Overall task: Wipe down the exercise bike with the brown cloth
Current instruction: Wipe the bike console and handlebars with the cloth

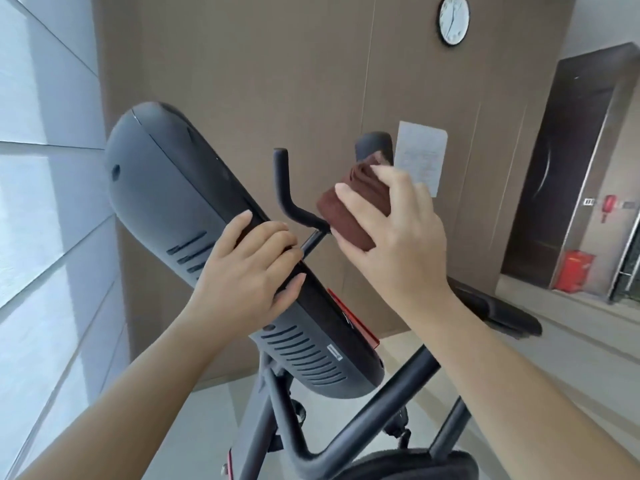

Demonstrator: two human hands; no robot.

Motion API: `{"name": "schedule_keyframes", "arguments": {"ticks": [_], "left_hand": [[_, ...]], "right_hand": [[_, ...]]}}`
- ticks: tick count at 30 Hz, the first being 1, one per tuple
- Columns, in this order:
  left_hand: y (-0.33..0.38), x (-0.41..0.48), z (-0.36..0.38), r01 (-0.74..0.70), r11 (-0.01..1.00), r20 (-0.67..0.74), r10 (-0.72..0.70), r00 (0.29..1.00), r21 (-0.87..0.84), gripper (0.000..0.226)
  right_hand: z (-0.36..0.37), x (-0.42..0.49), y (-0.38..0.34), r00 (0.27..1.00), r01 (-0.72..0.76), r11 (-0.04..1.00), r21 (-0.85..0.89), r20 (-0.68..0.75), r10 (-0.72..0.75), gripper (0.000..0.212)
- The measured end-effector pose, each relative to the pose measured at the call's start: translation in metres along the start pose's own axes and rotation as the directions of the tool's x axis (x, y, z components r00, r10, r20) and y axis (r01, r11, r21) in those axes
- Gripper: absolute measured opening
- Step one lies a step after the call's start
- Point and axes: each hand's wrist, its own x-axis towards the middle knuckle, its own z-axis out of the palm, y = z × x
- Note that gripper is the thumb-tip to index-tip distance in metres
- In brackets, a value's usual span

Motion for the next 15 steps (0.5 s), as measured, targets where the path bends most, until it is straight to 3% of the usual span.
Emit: {"name": "schedule_keyframes", "arguments": {"ticks": [4,7,12,15], "left_hand": [[-0.003,0.000,-0.001,-0.031,1.000,0.018,0.031,0.999,0.000,0.026],[-0.005,-0.001,-0.001,-0.055,0.998,0.031,0.055,0.998,-0.001,0.031],[-0.007,-0.003,0.001,-0.062,0.998,0.052,0.063,0.997,-0.016,0.044],[-0.006,-0.004,0.003,-0.062,0.998,0.054,0.062,0.997,-0.015,0.047]], "right_hand": [[-0.005,-0.042,0.006,0.997,0.058,0.997,-0.057,0.057,-0.055,0.034],[-0.015,-0.057,0.007,0.992,0.070,0.998,-0.001,0.102,-0.069,0.032],[-0.019,0.000,0.002,0.989,-0.104,0.988,0.116,-0.091,0.115,0.037],[-0.010,0.030,0.000,0.974,-0.203,0.971,0.122,-0.074,0.213,0.039]]}}
